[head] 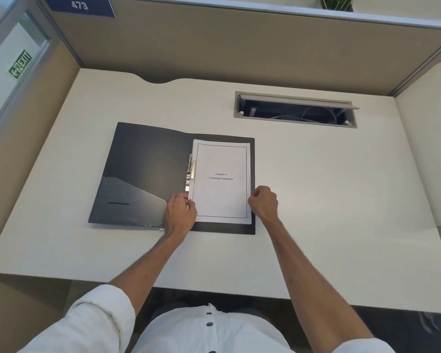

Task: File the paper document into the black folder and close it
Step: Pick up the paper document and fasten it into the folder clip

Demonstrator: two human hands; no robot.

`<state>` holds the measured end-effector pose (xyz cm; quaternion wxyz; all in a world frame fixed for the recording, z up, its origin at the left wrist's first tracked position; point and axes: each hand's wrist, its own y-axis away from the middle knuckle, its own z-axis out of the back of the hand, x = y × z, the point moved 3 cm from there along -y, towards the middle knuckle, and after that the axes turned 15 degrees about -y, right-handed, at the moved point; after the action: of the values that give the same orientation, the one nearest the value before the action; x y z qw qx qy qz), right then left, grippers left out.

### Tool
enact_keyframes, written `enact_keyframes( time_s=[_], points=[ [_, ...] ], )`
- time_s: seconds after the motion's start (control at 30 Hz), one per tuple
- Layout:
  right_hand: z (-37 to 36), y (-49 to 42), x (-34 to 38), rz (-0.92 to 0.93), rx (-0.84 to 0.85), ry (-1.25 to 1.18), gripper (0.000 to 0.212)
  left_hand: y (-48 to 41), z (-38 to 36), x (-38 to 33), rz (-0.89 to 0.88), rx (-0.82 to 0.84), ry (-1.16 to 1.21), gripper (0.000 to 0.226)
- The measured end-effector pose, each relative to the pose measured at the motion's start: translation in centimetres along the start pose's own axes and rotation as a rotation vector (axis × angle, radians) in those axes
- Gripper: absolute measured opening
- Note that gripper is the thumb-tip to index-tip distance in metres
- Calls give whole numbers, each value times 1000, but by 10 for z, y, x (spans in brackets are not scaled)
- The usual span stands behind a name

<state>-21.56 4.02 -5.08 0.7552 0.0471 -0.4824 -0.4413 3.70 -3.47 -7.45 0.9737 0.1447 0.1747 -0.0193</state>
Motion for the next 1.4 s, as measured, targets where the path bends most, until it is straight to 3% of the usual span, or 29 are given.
enact_keyframes(
  time_s=[0.23, 0.33, 0.47, 0.6, 0.93, 1.4],
  points=[
    [9, -2, 6, -3, -58, 0, 28, -6, 9, 4, 20, -66, -3, 23],
    [10, -5, 17, 120, -103, 20, 28, -15, 16, 7, 8, -102, -5, 22],
    [-10, -8, 37, 387, 99, 154, 45, -34, 28, 2, -99, -137, -90, 24],
    [-37, -11, 54, 494, 283, 381, 68, -56, 39, -9, -203, -147, -187, 36],
    [-67, -16, 62, 462, 398, 558, 83, -97, 51, -25, -436, -72, -302, 59],
    [-71, -18, 59, 449, 376, 552, 82, -123, 46, -33, -545, 97, -512, 76]
  ],
)
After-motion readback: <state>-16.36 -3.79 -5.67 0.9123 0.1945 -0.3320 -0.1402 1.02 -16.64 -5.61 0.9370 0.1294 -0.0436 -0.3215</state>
